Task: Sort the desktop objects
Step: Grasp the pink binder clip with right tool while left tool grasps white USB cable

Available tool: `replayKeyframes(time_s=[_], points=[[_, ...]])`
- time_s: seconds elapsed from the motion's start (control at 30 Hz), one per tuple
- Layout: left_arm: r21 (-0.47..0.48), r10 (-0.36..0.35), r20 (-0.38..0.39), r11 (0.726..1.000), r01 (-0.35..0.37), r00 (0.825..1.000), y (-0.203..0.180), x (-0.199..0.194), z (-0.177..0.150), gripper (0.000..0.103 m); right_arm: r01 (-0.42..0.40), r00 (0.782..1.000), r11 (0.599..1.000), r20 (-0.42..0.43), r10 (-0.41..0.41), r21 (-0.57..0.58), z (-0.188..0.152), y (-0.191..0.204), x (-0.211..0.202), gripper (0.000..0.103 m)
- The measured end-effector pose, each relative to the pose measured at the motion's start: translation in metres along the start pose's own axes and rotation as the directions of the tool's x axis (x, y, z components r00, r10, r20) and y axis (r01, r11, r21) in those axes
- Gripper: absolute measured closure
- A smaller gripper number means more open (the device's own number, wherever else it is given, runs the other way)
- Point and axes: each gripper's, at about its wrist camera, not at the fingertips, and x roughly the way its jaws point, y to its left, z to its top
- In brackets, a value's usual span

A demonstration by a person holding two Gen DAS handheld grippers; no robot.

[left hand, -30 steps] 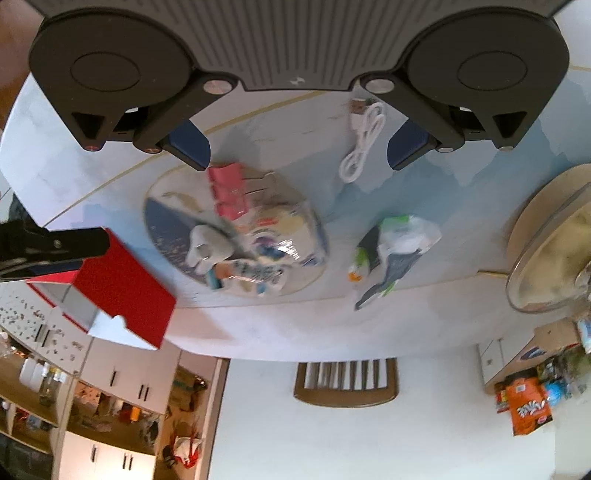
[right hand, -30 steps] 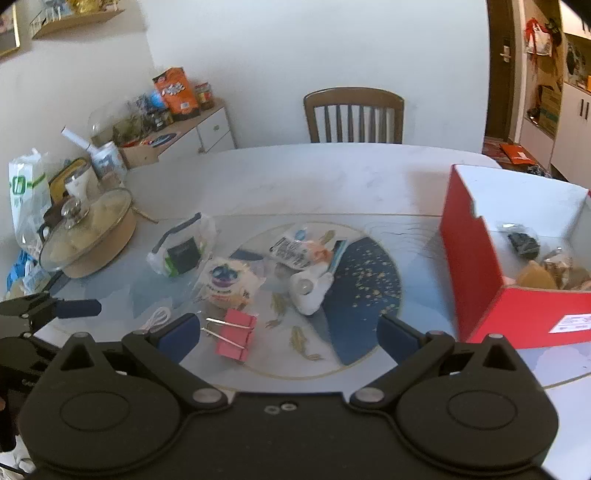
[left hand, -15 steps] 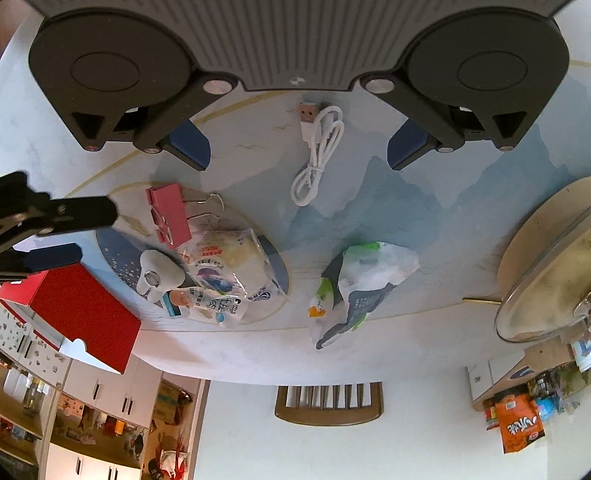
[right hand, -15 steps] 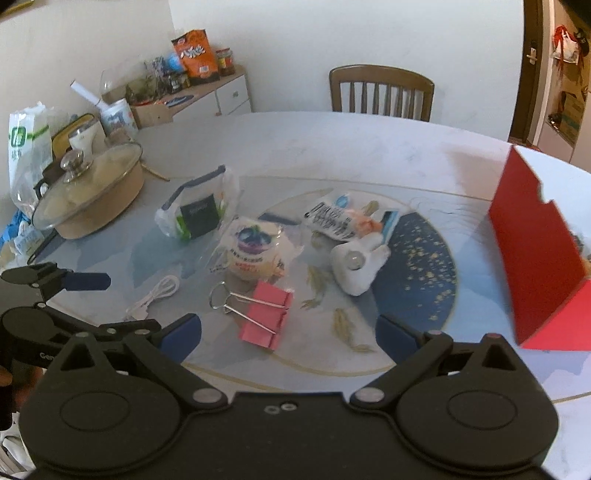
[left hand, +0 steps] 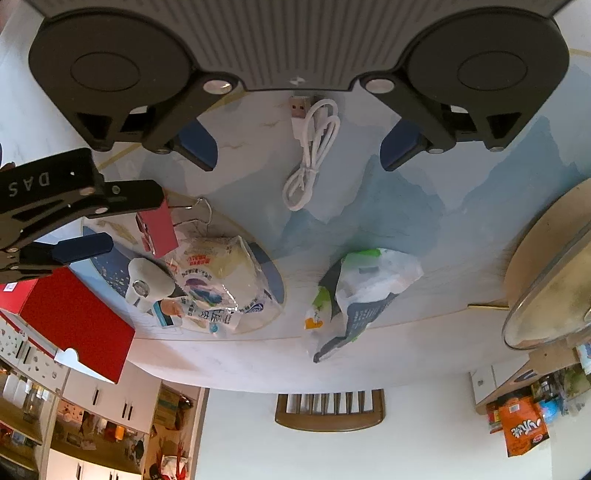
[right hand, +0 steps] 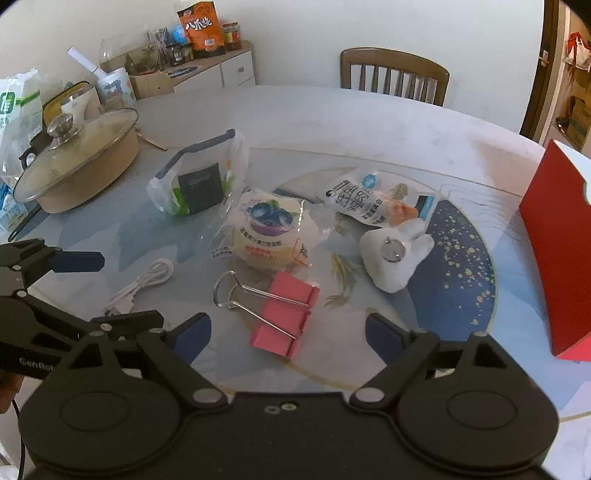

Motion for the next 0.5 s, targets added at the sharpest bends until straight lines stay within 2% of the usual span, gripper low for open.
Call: replayKeyframes(time_s=[0.07, 0.1, 0.17, 0.23, 0.3, 0.5], points=[[-0.008, -0.001, -0.002, 1.000, 0.001, 1.000, 0.001, -0.001, -0.002, 0.008, 0.001, 1.000, 1.000, -0.007, -0.001, 0.001, 0.001, 0.001, 0.003, 0.014], [-0.012, -0.003, -0.005, 1.000, 0.003, 1.000, 0.002, -0.001, -0.004, 0.018, 0.002, 1.000, 1.000, -0.010, -0.002, 0.003, 0.001, 0.001, 0.004, 0.014], [-0.006, 0.005, -0.008, 1.000, -0.005, 1.000, 0.002, -0.001, -0.005, 0.027, 0.001, 1.000, 1.000, -0.012, -0.001, 0.006, 0.002, 0.002, 0.006, 0.015], [-0.004, 0.003, -0.008, 1.000, -0.003, 1.000, 0.003, -0.001, -0.006, 0.028, 0.001, 1.000, 1.000, -0.018, 0.000, 0.008, 0.002, 0.002, 0.008, 0.020], [-0.009, 0.007, -0.008, 1.000, -0.007, 1.000, 0.003, -0.002, -0.005, 0.036, -0.004, 0.999, 1.000, -0.031, 0.005, 0.012, 0.002, 0.002, 0.011, 0.023], [0.019, 0.027, -0.010, 0.999, -0.027, 1.000, -0.003, -0.005, -0.008, 0.050, -0.007, 0.999, 1.000, -0.050, 0.009, 0.023, 0.002, 0.003, 0.020, 0.027]])
